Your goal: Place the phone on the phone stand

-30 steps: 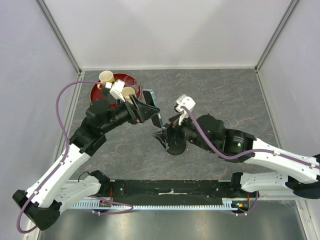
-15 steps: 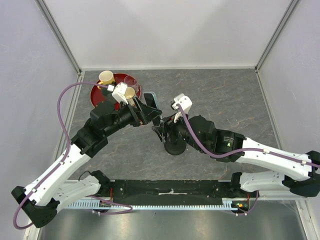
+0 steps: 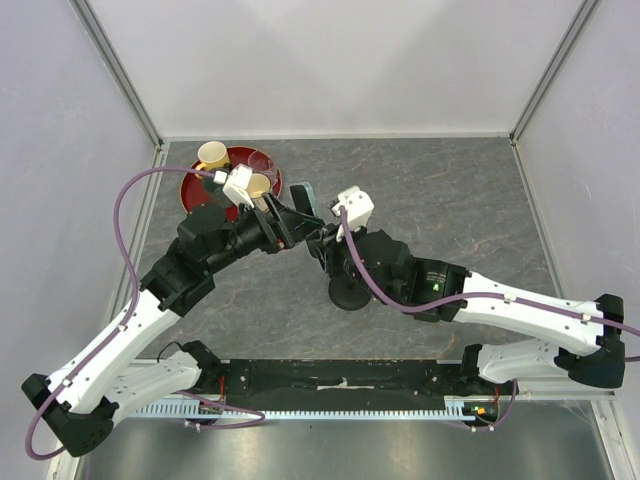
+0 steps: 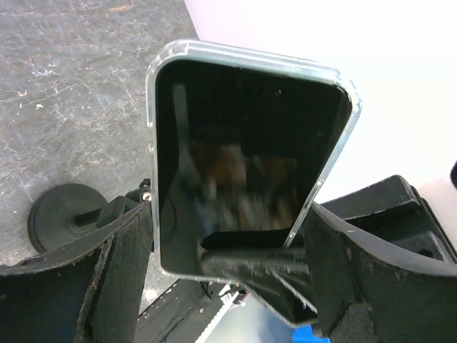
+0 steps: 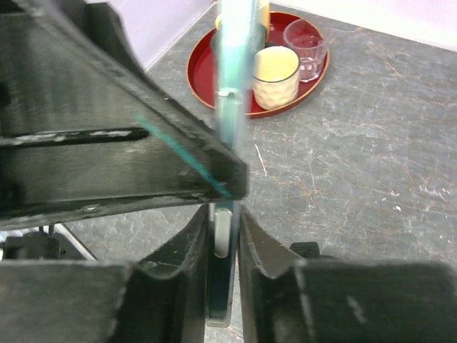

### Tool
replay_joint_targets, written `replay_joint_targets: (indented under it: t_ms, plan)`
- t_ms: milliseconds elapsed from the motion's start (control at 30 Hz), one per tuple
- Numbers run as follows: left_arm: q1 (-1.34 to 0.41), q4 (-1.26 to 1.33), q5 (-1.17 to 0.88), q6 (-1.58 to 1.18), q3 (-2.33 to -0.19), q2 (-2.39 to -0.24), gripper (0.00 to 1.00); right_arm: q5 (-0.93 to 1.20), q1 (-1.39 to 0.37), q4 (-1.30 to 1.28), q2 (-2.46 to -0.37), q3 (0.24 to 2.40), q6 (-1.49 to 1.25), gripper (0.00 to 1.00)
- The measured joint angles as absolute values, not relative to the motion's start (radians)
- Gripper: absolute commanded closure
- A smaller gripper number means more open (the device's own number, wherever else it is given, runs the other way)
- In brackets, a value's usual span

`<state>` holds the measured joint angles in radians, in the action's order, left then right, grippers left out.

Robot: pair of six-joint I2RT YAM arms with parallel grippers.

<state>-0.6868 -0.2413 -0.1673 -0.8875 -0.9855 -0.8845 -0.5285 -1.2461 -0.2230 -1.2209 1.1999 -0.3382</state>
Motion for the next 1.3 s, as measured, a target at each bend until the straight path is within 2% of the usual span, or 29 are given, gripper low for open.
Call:
replay_joint_targets:
  t_ms: [33,67,100,167,200,233,433,600,867,1067,1300]
  plan:
    - [-0.687,-0.237,-0.168,-0.891,-0.986,-0.881,0.98,-0.54,-1.246,-0.219,-1.221,1.2,-0.338,1.0]
    - [-0.687,-0.235,-0.168,-0.892,-0.986,-0.877,0.98,-0.555,-1.246,-0.216,-1.221,1.2,-0.337,1.0]
    - [-0.687,-0.236,-0.168,-0.894,-0.985,-0.873,0.77,-0.562,-1.246,-0.21,-1.219,1.199,-0.339,1.0]
    - [-0.687,-0.234,-0.171,-0.892,-0.985,-0.864,0.48,-0.57,-1.249,-0.196,-1.215,1.195,-0.338,1.0]
    - [-0.687,-0.238,-0.173,-0.892,-0.985,-0.858,0.22,-0.569,-1.25,-0.188,-1.209,1.187,-0.337,1.0]
    - [-0.687,-0.239,-0.18,-0.891,-0.984,-0.851,0.17,-0.558,-1.251,-0.17,-1.193,1.169,-0.336,1.0]
    - [-0.691,-0.237,-0.218,-0.846,-0.989,-0.764,0.12,-0.431,-1.174,-0.133,-1.055,1.063,-0.352,1.0]
    - [-0.691,-0.12,-0.434,-0.778,-1.025,-0.72,0.11,-0.144,-1.014,-0.136,-0.927,0.994,-0.36,1.0]
    - [-0.691,-0.066,-0.67,-0.672,-1.121,-0.785,0.1,0.214,-0.992,-0.136,-0.726,0.962,-0.391,1.0]
    - [-0.691,-0.108,-0.695,-0.588,-1.191,-0.819,0.1,0.338,-0.991,-0.123,-0.672,0.962,-0.425,1.0]
    - [-0.691,0.003,-0.796,-0.622,-1.195,-0.879,0.12,0.447,-0.991,-0.012,-0.727,0.942,-0.482,1.0]
